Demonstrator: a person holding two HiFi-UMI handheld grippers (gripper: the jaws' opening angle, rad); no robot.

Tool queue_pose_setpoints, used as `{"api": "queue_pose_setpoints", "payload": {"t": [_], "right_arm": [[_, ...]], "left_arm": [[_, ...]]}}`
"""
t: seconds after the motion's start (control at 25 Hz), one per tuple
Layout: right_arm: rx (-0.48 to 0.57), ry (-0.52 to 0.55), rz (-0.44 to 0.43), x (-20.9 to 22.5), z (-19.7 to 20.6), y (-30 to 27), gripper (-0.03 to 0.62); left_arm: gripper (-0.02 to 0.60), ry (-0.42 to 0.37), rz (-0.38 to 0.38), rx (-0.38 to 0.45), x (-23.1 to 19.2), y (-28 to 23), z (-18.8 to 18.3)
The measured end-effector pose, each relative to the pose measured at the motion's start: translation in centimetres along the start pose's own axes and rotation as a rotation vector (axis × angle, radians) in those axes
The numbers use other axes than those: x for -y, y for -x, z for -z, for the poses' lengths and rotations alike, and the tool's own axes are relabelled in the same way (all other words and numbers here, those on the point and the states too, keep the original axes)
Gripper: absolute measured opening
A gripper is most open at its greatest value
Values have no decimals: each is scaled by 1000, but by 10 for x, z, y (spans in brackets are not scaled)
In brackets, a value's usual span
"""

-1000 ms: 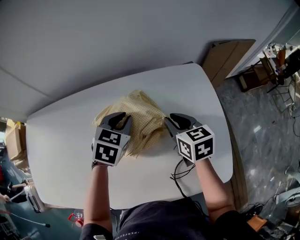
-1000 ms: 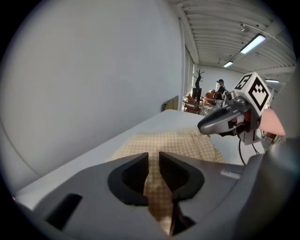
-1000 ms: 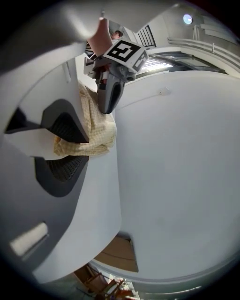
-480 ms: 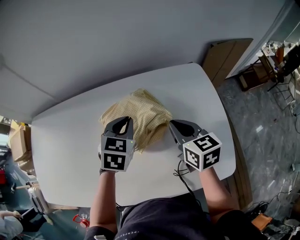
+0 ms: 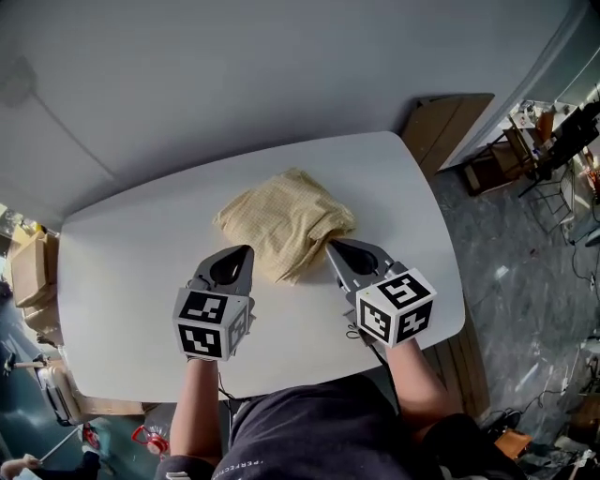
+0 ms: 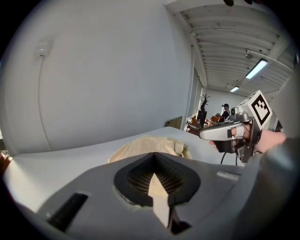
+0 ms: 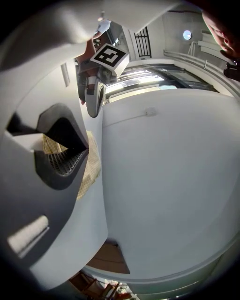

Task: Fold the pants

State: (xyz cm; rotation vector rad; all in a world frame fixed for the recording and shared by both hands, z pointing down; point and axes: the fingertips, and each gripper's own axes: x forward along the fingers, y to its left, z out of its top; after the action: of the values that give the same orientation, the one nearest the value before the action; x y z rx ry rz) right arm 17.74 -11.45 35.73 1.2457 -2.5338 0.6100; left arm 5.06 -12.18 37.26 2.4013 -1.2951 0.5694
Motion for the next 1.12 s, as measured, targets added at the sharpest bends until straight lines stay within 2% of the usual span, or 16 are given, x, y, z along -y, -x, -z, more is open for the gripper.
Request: {"api": "queue_pose_setpoints", "payload": {"t": [0.16, 0.4, 0.6, 0.84, 1.12], "right_arm": [[6, 27, -4, -30, -3, 1, 0], [33, 51, -2, -63, 5, 1, 0], [40, 56, 4, -78, 18, 6, 2], [62, 47, 16, -83, 17, 9, 0], [62, 51, 26, -87, 21, 14, 0]], "left_arm": [[-6, 26, 4, 28, -4, 29, 5], [-6, 104, -21, 84, -9, 58, 26], [-6, 183, 58, 72, 1, 66, 48], [-6, 131, 65, 66, 8, 69, 50], [-6, 111, 75, 68, 12, 71, 50]]}}
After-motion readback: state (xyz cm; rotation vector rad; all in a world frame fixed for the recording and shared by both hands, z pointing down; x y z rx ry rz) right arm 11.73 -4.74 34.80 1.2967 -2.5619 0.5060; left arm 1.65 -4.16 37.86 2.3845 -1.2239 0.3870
